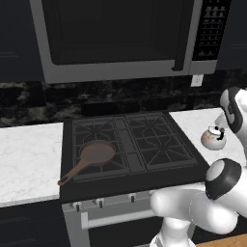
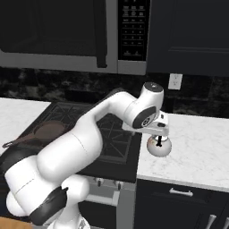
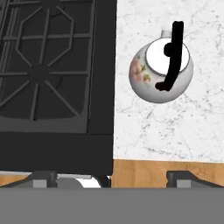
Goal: Pick the kettle from the counter and place it on a stove burner. Then turn the burner on.
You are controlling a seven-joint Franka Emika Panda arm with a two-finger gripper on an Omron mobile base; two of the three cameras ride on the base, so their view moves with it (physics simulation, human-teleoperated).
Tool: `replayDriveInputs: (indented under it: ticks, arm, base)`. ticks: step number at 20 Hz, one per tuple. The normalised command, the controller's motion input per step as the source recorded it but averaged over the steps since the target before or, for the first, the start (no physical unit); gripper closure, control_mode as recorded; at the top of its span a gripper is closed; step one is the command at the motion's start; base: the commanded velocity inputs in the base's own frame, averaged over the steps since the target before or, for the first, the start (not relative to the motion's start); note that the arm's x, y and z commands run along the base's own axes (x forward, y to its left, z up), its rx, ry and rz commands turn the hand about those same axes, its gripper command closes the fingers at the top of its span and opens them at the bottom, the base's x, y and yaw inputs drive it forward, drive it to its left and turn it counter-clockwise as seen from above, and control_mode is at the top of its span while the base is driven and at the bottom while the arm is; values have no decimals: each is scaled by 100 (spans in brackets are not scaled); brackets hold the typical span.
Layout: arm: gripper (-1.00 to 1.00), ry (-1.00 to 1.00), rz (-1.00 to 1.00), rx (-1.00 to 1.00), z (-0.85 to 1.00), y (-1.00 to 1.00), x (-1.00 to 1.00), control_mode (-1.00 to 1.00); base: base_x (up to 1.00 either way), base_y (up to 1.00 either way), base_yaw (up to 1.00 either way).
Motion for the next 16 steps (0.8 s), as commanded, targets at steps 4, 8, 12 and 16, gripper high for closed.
replayDriveInputs:
  ticks: [4,8,12,16]
  arm:
    - [-100,8,-2,0,-29,-54,10,-100]
    - [-100,10,-2,0,-15,-10,32,-100]
    - [-100,3,0,0,-16,0,43,-100]
    - [-100,0,0,0,-19,0,49,-100]
  base:
    - [0,0,0]
    - [0,0,0]
    - [0,0,0]
    - [0,0,0]
